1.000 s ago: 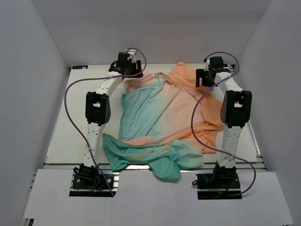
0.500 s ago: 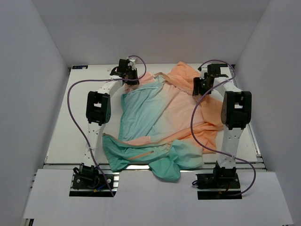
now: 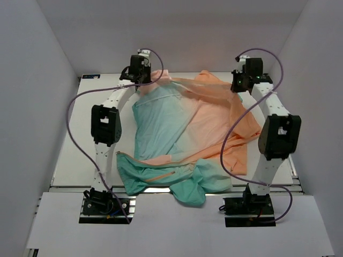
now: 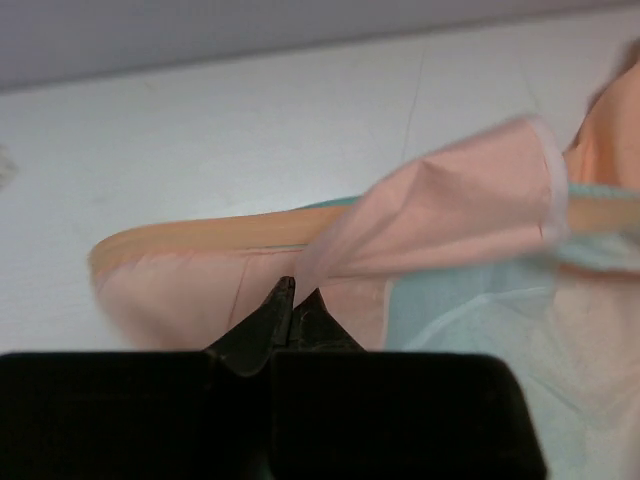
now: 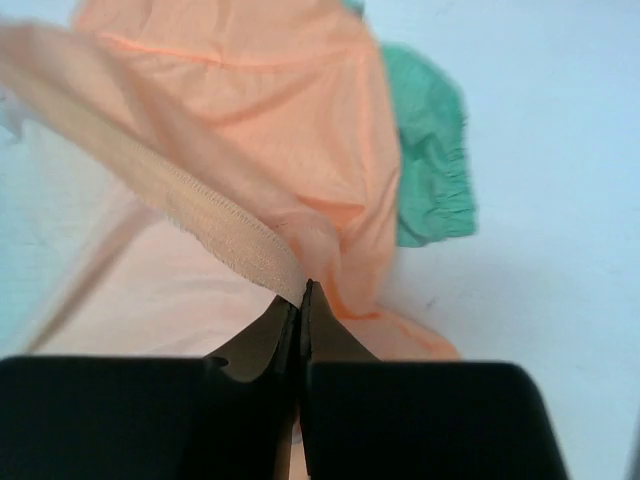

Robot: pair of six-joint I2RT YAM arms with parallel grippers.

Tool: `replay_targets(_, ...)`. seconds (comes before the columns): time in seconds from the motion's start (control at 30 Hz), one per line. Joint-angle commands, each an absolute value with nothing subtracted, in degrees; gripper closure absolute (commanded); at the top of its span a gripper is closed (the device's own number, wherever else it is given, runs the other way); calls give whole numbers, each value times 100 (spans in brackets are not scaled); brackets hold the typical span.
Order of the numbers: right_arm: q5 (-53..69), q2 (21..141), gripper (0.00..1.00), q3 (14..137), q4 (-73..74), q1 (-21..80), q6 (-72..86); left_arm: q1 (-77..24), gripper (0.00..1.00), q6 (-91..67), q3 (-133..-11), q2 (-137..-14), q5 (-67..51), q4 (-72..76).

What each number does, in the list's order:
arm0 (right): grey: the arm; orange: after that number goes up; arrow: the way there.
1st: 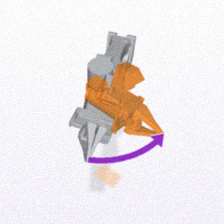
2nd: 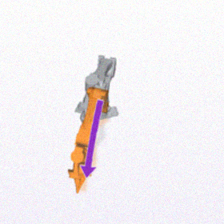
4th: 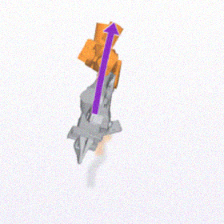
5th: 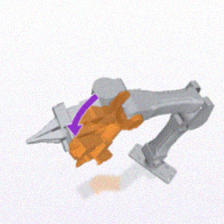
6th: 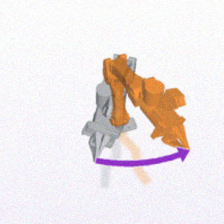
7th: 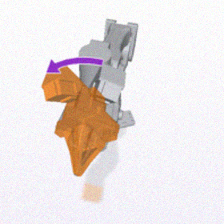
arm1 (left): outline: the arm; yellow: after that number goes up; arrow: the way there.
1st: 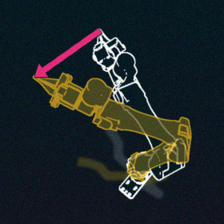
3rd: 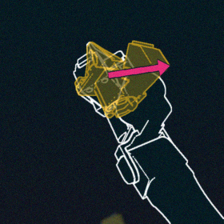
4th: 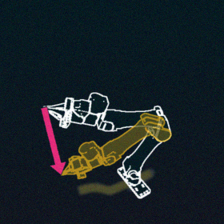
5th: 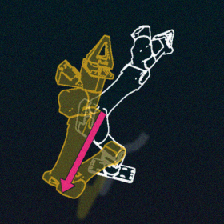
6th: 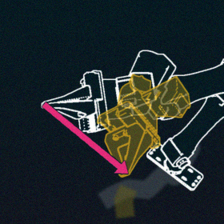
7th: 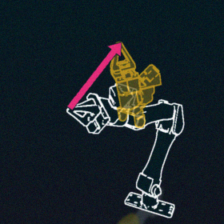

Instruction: Zip up the jacket

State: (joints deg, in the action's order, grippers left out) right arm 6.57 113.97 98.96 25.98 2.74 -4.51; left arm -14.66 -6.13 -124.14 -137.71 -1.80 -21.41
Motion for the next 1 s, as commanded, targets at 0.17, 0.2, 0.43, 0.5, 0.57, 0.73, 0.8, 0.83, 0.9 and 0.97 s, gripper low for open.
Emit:
replay_targets(0.17,158,8677,100,7205,1864,281,113,-1485,91,-597,-8852,-10023,1623,-609)
replay_targets(0.2,158,8492,100,6902,1837,281,210,-1485,81,-746,-8372,-9698,1713,-580)
replay_targets(0.43,-474,7384,99,5160,2065,272,1387,-1949,2,-2781,-5398,-7411,1713,-1518)
replay_targets(0.5,-798,7252,84,5002,2240,272,1520,-1951,2,-3127,-5213,-7085,1504,-1678)
replay_targets(0.57,-1264,7111,78,4940,2381,264,1626,-1960,2,-3234,-5325,-6961,1415,-2055)
replay_targets(0.73,-1284,6681,52,4896,2567,264,1679,-1960,2,-3366,-6018,-7241,1616,-2600)
replay_targets(0.8,-880,6461,43,4817,2426,264,1565,-1951,2,-3444,-6423,-7827,1757,-2776)
replay_targets(0.83,-592,6399,39,4747,2330,264,1530,-1951,2,-3428,-6964,-8092,1767,-2960)
replay_targets(0.9,-318,6267,36,4667,2250,264,1442,-1951,2,-3358,-7556,-8968,1705,-3119)
replay_targets(0.97,-106,6214,33,4597,2198,264,1380,-1951,2,-3191,-8510,-9621,1565,-3417)
